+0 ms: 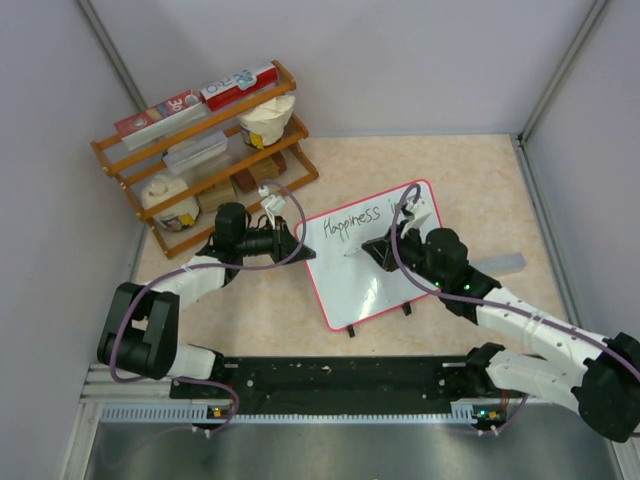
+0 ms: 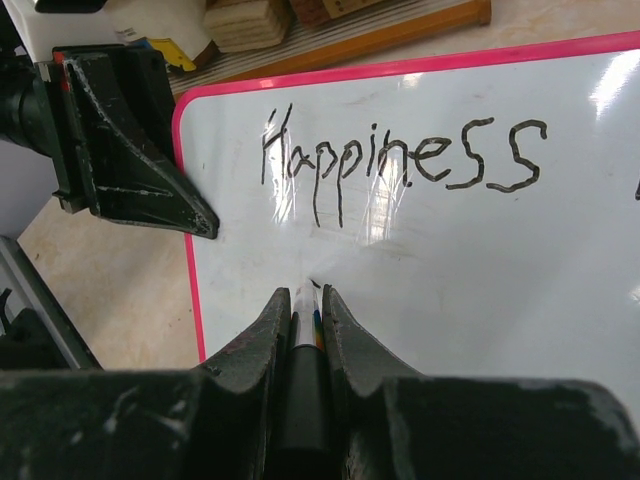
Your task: Write a sentence on the whiteboard
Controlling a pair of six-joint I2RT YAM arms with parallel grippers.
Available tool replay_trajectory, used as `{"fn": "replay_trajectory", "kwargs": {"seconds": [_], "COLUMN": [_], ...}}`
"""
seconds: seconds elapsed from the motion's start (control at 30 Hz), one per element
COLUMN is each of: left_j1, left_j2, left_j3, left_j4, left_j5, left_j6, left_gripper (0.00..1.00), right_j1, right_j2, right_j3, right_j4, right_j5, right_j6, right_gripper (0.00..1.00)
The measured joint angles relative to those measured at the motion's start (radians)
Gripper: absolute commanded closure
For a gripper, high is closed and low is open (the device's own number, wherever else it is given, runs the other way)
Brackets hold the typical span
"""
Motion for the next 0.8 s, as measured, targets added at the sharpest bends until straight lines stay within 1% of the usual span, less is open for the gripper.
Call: {"fn": "replay_trajectory", "kwargs": {"seconds": [0.47,0.8], "left_j1": [0.0,0.0], "left_j2": [0.0,0.0], "left_j3": [0.0,0.0], "left_j4": [0.0,0.0], "left_j5": [0.0,0.0], "left_j6": [0.0,0.0], "left_gripper": [1.0,1.0], "right_j1": [0.001,0.001], "right_j2": [0.007,-0.01], "right_j3": [0.001,0.0], "right_j4": [-0.014,-0.052], "right_j5": [-0.037,-0.034], "right_j6": [-0.001,-0.001], "right_gripper": [1.0,1.0]}}
